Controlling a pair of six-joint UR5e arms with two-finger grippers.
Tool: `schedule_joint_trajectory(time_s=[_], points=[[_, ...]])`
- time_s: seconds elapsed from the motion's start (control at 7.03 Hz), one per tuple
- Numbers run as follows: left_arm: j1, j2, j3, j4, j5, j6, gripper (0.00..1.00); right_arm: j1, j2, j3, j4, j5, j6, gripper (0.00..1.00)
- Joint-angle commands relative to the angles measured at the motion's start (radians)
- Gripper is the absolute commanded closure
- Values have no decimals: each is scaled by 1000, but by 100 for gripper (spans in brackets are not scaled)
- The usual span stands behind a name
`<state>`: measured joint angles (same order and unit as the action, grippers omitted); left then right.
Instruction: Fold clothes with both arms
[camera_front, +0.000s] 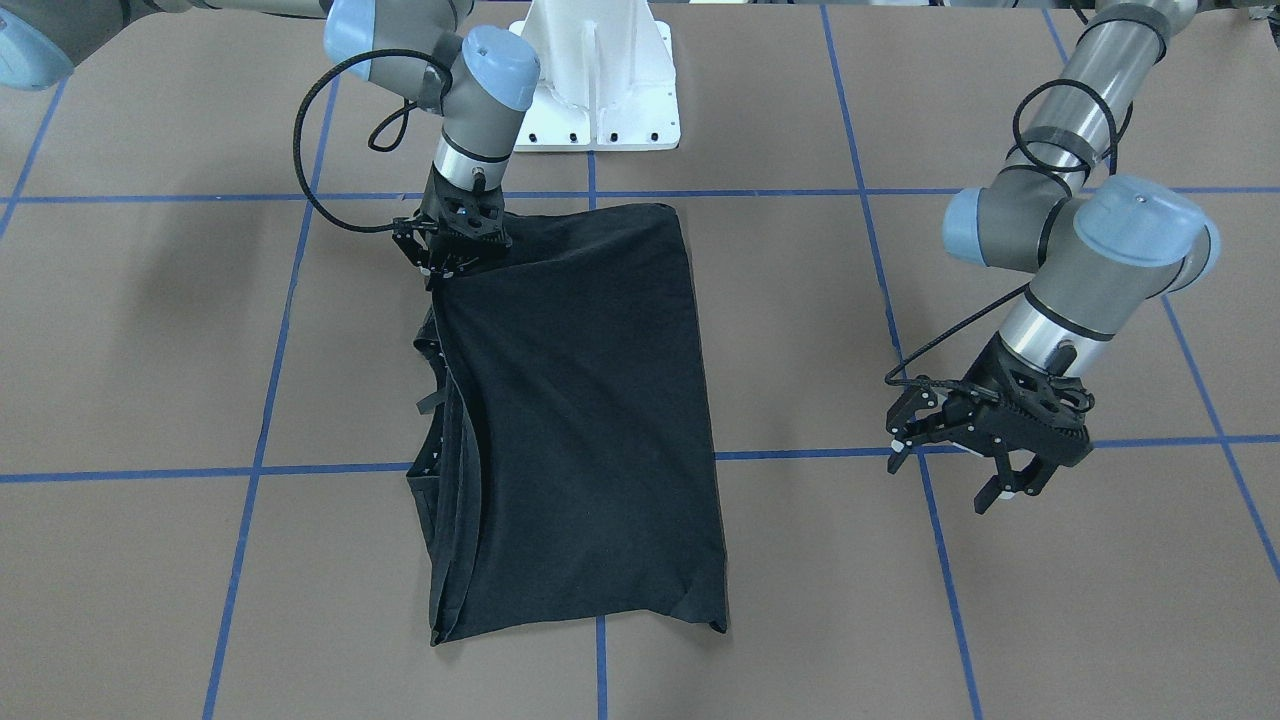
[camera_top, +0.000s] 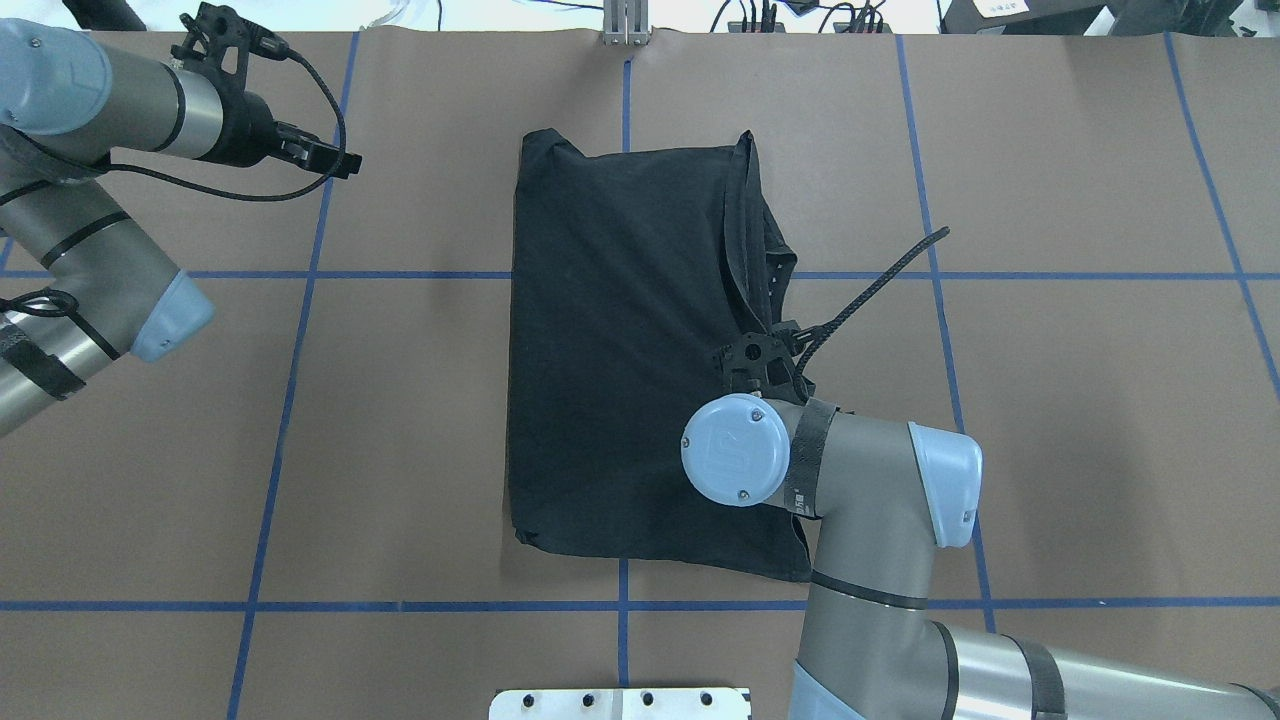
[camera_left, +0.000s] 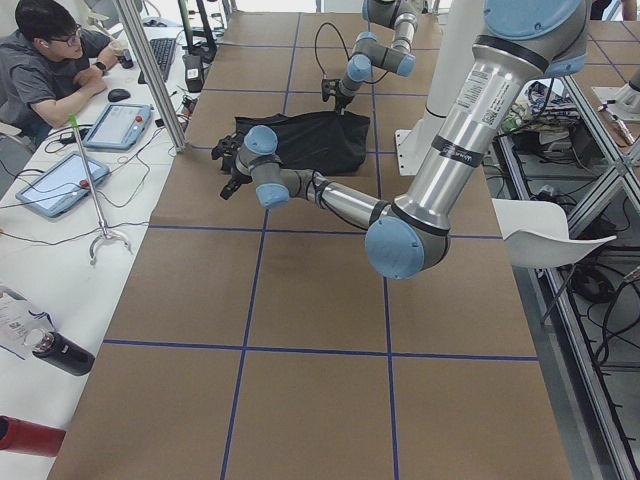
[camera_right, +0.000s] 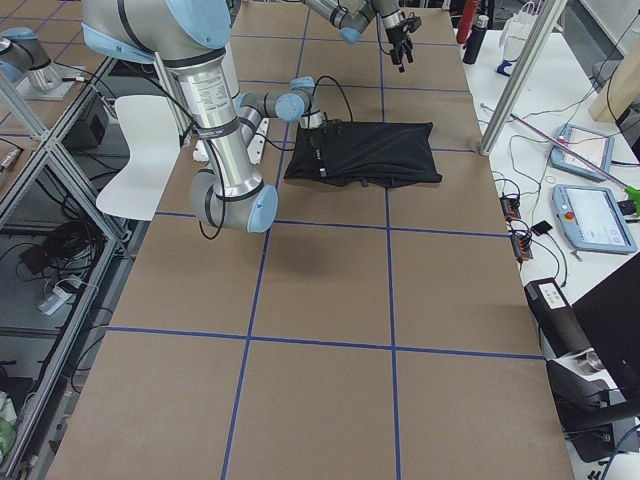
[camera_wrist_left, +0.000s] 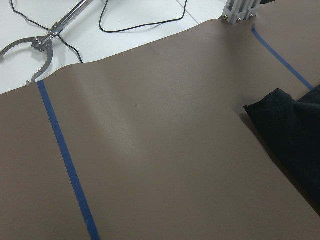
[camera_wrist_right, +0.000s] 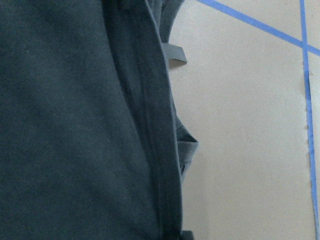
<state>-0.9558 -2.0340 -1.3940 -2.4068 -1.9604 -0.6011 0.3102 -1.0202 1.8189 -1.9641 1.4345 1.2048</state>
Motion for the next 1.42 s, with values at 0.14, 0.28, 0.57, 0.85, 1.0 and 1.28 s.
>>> schedule_joint_trajectory(time_s=[0.14,0.28,0.57,0.85,1.0,1.28], points=[[5,0,3,-2,0,0,0,-3,9,17,4,0,28,0],[5,0,1,0,0,0,0,47,18,42,4,17,12,0],[5,-5,-11,11,-2,-84,0,116,0,123,69,99,-25,1],[79,5,-115,21,-29,-284,0,127,-96,209,178,145,-27,1],[150,21,-208,78,-17,-389,0,133,-139,259,201,161,-28,0],[336,52,-395,269,151,-567,0,135,-272,306,380,173,-31,1]])
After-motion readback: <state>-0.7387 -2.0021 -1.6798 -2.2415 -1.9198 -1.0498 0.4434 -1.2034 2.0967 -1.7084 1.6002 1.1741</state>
